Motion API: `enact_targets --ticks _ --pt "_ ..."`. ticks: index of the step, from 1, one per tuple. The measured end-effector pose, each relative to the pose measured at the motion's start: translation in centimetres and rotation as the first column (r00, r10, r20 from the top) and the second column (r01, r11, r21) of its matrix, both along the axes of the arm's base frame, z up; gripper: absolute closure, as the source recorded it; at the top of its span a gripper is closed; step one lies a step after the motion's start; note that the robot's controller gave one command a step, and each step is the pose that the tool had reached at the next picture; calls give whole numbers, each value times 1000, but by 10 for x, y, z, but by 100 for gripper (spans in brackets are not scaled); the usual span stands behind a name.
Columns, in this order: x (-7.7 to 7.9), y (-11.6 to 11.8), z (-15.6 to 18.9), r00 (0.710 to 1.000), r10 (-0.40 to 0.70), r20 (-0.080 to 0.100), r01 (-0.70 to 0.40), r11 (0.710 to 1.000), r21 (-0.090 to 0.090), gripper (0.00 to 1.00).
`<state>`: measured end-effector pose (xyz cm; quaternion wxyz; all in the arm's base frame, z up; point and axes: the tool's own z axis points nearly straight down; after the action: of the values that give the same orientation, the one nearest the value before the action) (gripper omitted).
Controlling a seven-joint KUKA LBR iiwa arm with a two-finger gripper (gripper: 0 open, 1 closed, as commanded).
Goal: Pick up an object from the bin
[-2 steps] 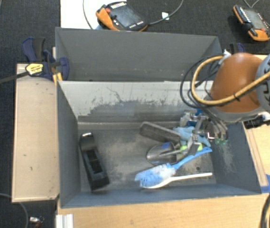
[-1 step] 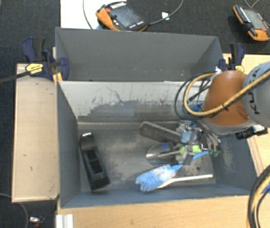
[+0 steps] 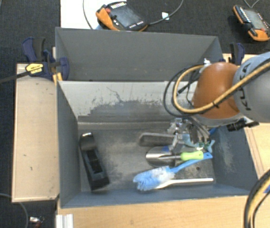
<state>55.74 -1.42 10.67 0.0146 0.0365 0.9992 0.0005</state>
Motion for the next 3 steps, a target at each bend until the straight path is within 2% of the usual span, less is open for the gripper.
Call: enact_targets --ticks 1,2,3 --pt "0 0 0 1000 1 0 -1 1000 0 100" --pt "5 3 47 1000 6 9 -6 1000 0 100" --pt "-3 9 49 1000 -12 -3 12 1000 1 100"
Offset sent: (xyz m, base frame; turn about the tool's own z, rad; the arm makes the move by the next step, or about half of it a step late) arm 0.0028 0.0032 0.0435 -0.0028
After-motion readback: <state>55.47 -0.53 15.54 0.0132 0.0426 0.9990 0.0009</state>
